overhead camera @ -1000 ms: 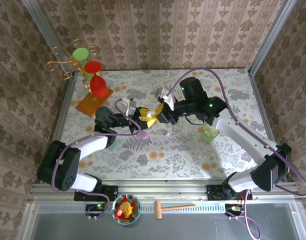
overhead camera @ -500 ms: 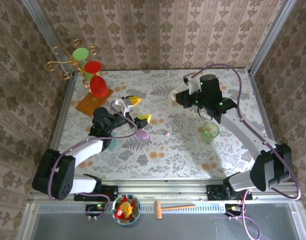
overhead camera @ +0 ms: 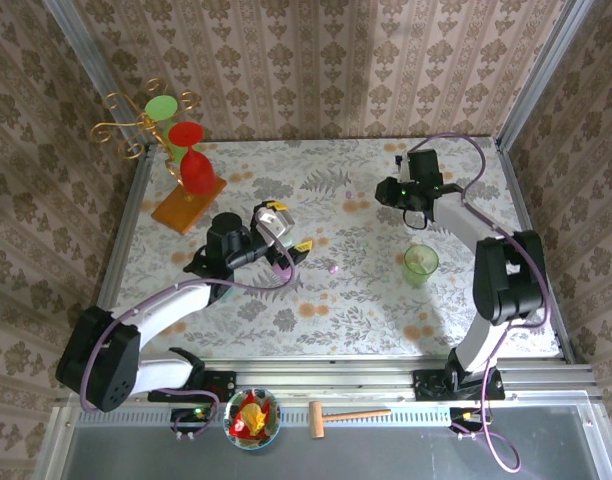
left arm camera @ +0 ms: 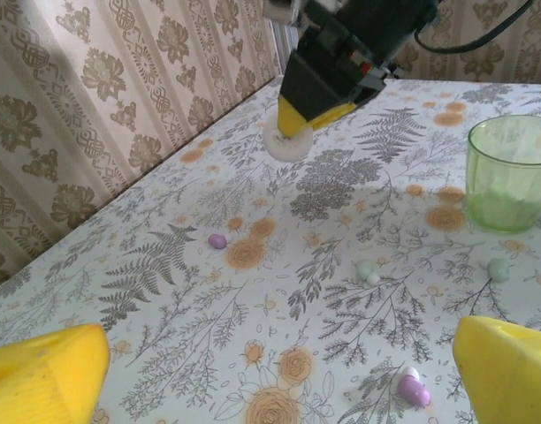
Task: Insert the wireless bluetooth earbuds into the charging case
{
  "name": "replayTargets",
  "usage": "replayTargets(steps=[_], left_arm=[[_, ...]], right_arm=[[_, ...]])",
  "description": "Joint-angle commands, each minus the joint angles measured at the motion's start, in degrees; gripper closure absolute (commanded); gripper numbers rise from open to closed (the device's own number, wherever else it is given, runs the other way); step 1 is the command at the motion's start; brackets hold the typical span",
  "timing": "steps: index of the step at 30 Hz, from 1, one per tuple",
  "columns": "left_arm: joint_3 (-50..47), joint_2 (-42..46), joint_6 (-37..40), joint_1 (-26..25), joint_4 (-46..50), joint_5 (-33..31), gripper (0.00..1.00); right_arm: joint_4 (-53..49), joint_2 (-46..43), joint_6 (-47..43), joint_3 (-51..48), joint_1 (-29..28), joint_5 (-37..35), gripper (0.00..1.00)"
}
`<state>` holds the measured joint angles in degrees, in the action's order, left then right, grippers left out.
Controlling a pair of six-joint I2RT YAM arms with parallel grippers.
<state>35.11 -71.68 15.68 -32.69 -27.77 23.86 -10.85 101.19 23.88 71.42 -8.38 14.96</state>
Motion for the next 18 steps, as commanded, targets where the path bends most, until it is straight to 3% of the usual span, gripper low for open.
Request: replayTargets(steps=[1,11,18], left_arm=[[2.42,-1.52,3.17,-0.43,4.38,-2.71,0.0],[3.38,-3.03,3.13,-0.36,5.15,-2.98,0.0],[4.42,-3.02,1.65,0.14,8.04,-4.77,0.0]], right_arm=[[-2.38,4.74,2.18,4.16,1.29,-0.43,0.83],[-4.29,17.95,2.45,11.61,4.55,0.75,0.81],[-5.14,18.38,4.6,10.83,7.15,-2.14,0.65]])
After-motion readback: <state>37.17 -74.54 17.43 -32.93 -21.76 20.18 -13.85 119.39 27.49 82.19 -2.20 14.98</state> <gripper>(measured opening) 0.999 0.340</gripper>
